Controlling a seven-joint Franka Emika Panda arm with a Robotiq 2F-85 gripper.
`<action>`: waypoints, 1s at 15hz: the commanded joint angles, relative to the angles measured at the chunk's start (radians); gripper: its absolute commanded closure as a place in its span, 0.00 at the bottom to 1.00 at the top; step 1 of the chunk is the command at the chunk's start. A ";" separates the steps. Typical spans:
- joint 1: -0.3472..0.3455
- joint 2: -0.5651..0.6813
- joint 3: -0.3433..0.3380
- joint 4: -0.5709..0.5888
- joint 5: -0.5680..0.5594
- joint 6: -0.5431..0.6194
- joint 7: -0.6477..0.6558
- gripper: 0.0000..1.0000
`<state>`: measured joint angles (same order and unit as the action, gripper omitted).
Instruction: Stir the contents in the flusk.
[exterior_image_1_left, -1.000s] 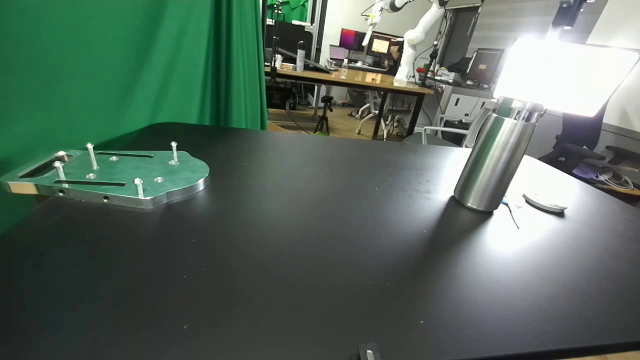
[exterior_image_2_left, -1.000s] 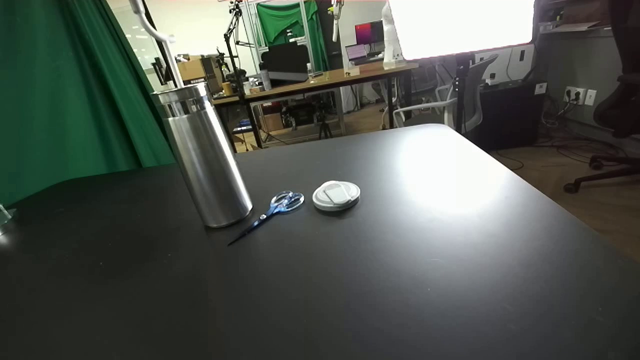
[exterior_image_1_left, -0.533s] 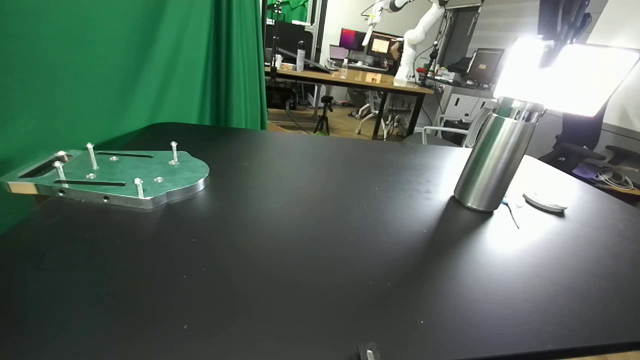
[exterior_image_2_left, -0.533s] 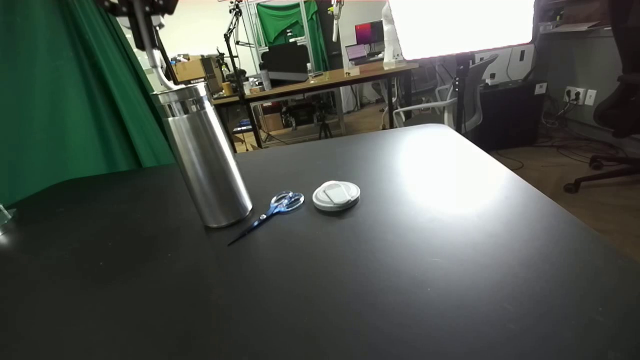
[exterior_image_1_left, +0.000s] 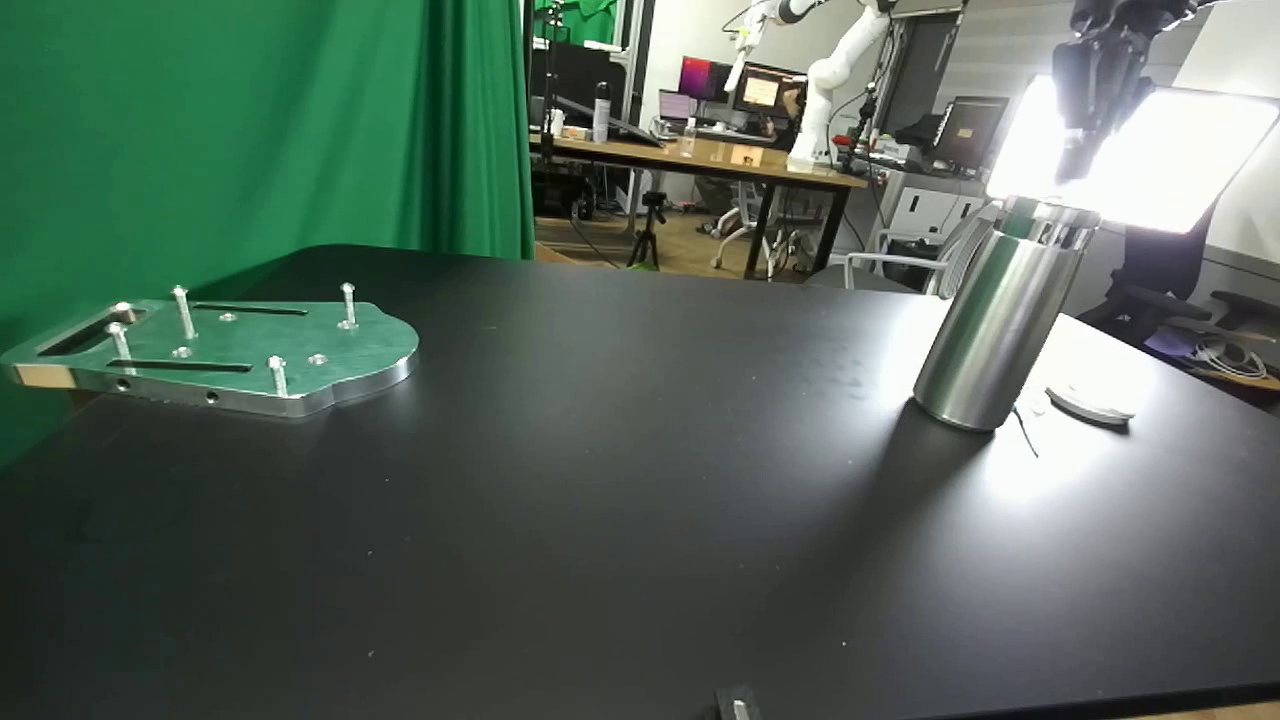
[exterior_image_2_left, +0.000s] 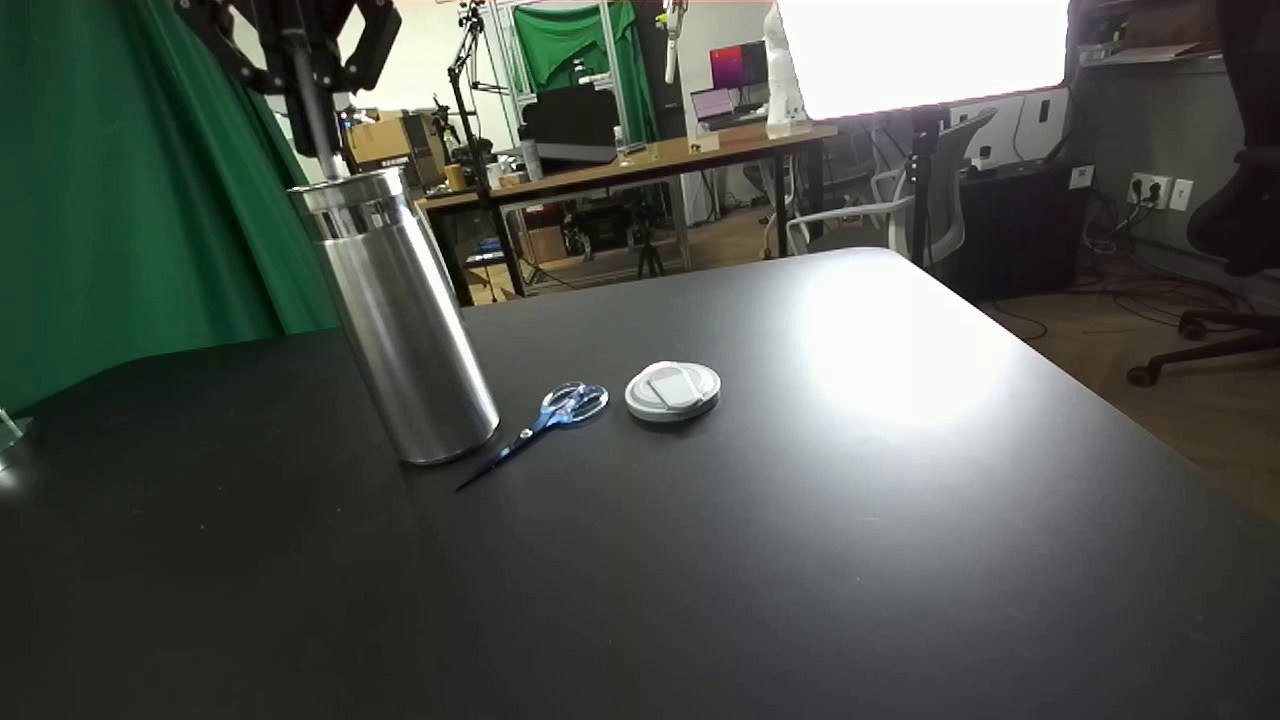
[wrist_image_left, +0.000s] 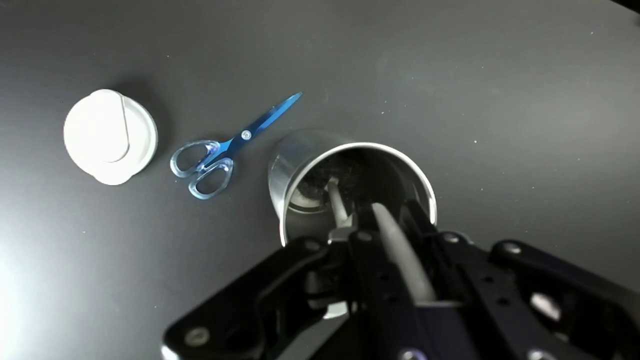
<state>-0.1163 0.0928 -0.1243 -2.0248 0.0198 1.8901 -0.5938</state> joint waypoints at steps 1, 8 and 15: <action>-0.009 -0.004 0.008 0.015 -0.012 -0.013 0.026 0.49; -0.012 -0.073 0.002 0.022 -0.038 -0.020 0.019 0.02; -0.009 -0.100 -0.003 0.020 -0.064 -0.019 0.000 0.00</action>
<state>-0.1260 -0.0075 -0.1265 -2.0063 -0.0444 1.8727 -0.5939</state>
